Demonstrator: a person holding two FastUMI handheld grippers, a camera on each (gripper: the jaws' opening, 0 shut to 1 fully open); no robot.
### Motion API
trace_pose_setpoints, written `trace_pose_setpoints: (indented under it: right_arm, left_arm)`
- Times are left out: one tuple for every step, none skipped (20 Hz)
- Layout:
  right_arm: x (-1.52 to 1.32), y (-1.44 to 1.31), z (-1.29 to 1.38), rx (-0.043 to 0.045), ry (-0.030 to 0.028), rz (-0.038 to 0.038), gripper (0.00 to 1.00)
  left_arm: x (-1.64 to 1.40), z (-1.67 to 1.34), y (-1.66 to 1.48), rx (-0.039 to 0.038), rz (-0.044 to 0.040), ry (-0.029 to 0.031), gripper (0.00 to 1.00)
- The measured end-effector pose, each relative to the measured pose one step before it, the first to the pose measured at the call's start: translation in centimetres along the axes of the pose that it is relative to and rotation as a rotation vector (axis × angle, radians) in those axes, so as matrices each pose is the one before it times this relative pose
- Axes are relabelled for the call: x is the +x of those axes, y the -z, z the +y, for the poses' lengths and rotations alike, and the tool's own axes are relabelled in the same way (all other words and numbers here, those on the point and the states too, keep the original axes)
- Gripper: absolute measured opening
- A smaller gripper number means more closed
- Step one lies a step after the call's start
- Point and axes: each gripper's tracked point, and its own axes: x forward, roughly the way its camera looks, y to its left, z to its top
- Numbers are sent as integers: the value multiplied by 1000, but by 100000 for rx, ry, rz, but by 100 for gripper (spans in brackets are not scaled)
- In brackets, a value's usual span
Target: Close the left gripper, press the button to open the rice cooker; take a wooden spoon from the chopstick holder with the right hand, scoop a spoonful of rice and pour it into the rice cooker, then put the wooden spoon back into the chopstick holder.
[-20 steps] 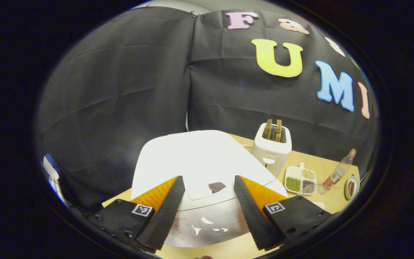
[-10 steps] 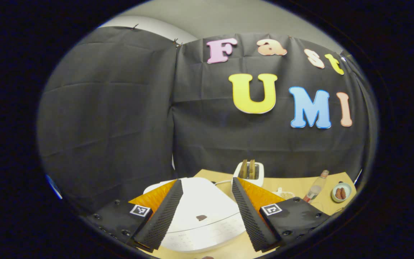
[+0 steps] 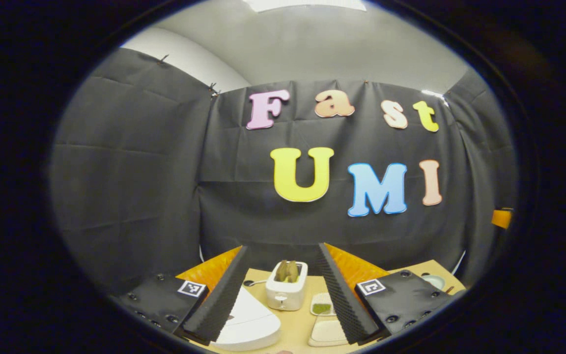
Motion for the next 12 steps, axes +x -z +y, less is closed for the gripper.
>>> trace_pose_setpoints:
  right_arm:
    - [-72,-781,-154,81,485,-1024,99]
    - [-178,-861,69,780,49,-803,99]
    - [-141,-631,88,740,246,-261,99]
    - [-133,-755,329,727,-412,-939,99]
    - [-112,-591,279,-57,-318,-889,99]
    - [-99,-215,312,-659,-396,-395,99]
    - [-173,12,344,-705,-883,-278,99]
    - [-177,48,332,-849,-814,33,99]
    - [-179,18,208,-714,-659,-76,99]
    - [-152,-64,208,-262,-522,-306,99]
    - [-41,85,325,176,-724,-101,99]
    - [96,118,375,210,-721,350,99]
  left_arm:
    - [-523,-1424,-655,-1129,313,2368,94]
    - [-355,-1463,-622,-1549,316,2198,99]
    - [-519,-1712,-835,-1875,-215,2905,98]
    - [-447,-1600,-933,-832,-746,2547,96]
    - [-584,-1285,-662,293,-961,2044,99]
    - [-300,-964,-523,725,-1394,1231,99]
    - [-313,-975,-440,192,-541,1031,99]
    - [-419,-743,-261,-859,-406,865,99]
    - [-139,-689,-403,-1369,-585,963,99]
    - [-76,-355,-45,-533,12,567,99]
    - [-67,-84,-67,583,-105,-42,96]
    - [-27,117,-72,858,-114,-251,96]
